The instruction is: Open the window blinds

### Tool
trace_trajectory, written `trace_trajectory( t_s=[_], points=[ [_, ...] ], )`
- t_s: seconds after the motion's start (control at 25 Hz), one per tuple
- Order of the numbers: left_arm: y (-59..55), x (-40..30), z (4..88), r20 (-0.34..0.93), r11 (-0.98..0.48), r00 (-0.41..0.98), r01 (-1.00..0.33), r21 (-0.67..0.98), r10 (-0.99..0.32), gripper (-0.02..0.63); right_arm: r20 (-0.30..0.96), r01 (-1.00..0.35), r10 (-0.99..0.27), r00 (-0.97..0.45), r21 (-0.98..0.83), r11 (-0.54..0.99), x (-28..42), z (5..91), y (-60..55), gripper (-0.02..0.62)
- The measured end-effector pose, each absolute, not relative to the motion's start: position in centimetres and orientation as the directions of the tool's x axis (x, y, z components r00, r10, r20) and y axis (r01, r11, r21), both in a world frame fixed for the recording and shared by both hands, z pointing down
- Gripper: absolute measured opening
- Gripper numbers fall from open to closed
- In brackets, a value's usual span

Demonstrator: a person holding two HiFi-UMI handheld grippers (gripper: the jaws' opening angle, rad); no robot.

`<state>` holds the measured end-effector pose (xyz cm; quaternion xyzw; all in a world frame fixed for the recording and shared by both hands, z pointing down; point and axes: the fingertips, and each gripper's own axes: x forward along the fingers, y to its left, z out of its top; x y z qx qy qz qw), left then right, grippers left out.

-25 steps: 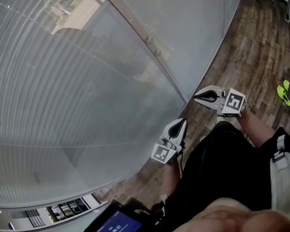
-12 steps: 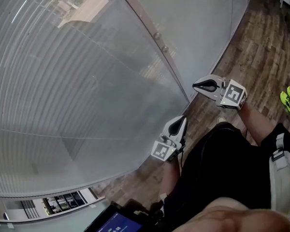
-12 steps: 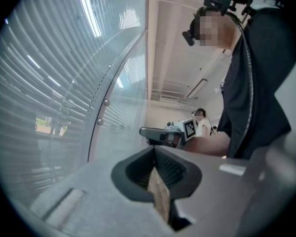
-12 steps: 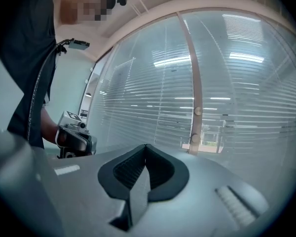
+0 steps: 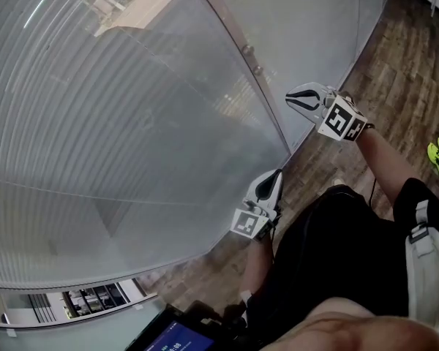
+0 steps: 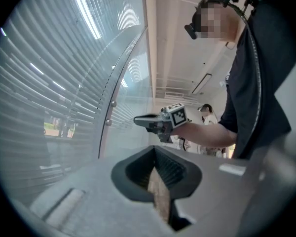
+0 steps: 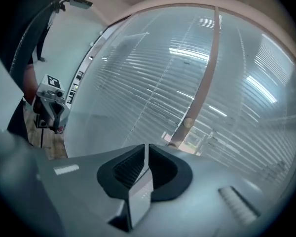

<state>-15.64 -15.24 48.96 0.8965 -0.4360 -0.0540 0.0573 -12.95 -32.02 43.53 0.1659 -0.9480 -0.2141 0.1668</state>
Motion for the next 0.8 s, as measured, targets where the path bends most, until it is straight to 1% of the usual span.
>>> trace_trajectory(
  t_s=[0.12,0.2,0.4,0.6,0.68,0.8],
  points=[
    [-14.9,-16.0,48.8,-0.046,-0.601,0.602,-0.784,0.155,-0.797,0.002,0.247,-0.24,-0.447,-0.86,0.577,0.781,-13.9,41.5,-33.6,0.03],
    [-14.4,-16.3,48.7,-0.043,-0.591,0.592,-0.792,0.154,-0.805,0.002,0.247,-0.233,-0.481,-0.841,0.637,0.735,-14.5,40.4,-34.6,0.064],
    [-13.3,-16.9,49.0,-0.046,-0.561,0.561,-0.814,0.147,-0.826,0.002,0.22,-0.224,-0.556,-0.801,0.753,0.619,-15.7,38.6,-36.8,0.114],
    [-12.1,-17.4,49.1,-0.051,-0.553,0.552,-0.82,0.147,-0.832,0.002,0.23,-0.188,-0.583,-0.779,0.802,0.567,-17.3,37.7,-38.8,0.184],
    [-11.9,-17.6,49.3,-0.051,-0.547,0.546,-0.824,0.149,-0.836,0.002,0.228,-0.18,-0.594,-0.772,0.817,0.548,-18.0,37.6,-39.6,0.186],
    [-11.5,-17.9,49.4,-0.053,-0.538,0.537,-0.828,0.155,-0.842,0.002,0.214,-0.172,-0.618,-0.756,0.847,0.503,-18.8,37.4,-40.7,0.21]
  ],
)
